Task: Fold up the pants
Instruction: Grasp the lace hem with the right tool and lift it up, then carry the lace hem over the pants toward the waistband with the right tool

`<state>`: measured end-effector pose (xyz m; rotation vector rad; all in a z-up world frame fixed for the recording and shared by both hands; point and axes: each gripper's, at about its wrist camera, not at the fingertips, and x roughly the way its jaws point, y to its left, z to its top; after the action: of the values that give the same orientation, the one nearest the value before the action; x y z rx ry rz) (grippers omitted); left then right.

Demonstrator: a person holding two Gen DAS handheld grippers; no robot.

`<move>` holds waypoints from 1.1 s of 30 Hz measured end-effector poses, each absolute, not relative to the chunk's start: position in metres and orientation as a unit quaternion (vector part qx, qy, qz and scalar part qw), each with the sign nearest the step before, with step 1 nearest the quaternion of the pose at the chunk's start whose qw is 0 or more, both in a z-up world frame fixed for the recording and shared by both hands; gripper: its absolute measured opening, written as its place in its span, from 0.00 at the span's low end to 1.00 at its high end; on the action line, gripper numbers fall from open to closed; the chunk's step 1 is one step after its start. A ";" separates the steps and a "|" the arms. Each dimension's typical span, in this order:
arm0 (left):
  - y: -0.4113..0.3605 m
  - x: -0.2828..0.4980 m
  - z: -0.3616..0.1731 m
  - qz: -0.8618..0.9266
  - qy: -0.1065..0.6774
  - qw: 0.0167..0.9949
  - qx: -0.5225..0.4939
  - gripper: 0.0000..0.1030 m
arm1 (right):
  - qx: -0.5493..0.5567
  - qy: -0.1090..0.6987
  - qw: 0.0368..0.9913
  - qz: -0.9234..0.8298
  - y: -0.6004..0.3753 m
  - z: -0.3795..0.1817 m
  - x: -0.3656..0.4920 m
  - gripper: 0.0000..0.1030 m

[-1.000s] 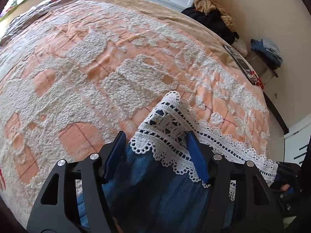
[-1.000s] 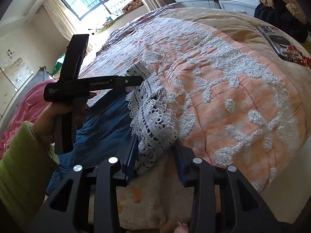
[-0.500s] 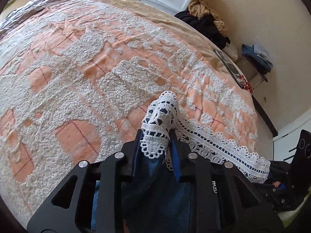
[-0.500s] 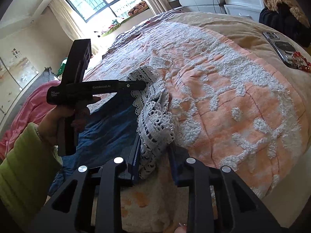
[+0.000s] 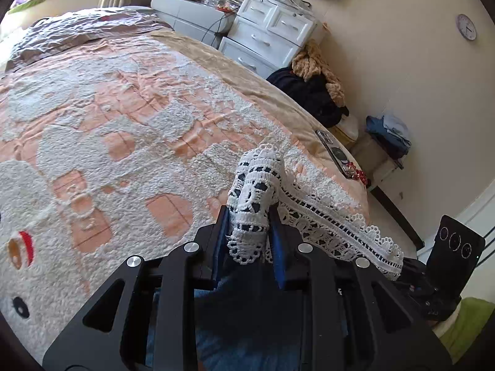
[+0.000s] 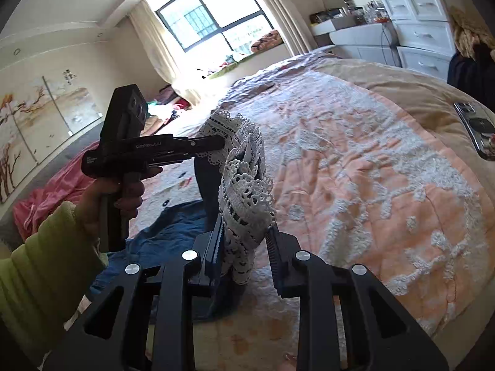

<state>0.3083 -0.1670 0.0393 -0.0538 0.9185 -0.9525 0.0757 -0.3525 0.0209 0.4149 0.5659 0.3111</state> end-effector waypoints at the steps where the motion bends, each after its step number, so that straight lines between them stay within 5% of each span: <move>1: -0.158 0.306 0.043 -0.442 0.423 0.790 -0.032 0.17 | 0.194 0.267 0.930 0.164 -0.347 0.025 0.074 0.23; 10: -0.081 0.281 0.051 -0.411 0.399 0.817 -0.072 0.17 | 0.081 0.221 0.932 0.275 -0.268 0.049 0.058 0.23; 25: 0.009 0.270 0.000 -0.289 0.457 0.833 -0.116 0.18 | -0.086 0.312 0.879 0.352 -0.128 0.011 0.059 0.23; 27: 0.023 0.269 -0.010 -0.281 0.471 0.823 -0.146 0.24 | -0.112 0.326 0.869 0.355 -0.114 0.001 0.058 0.23; 29: 0.036 0.267 -0.015 -0.289 0.477 0.809 -0.188 0.47 | -0.136 0.333 0.864 0.353 -0.104 -0.008 0.053 0.23; 33: 0.043 0.259 -0.017 -0.301 0.478 0.797 -0.215 0.53 | -0.160 0.335 0.859 0.353 -0.093 -0.012 0.048 0.23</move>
<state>0.2592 0.0426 -0.0169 -0.4611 1.0257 -0.6475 0.0480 -0.0929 -0.0124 -0.3359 0.7025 0.7409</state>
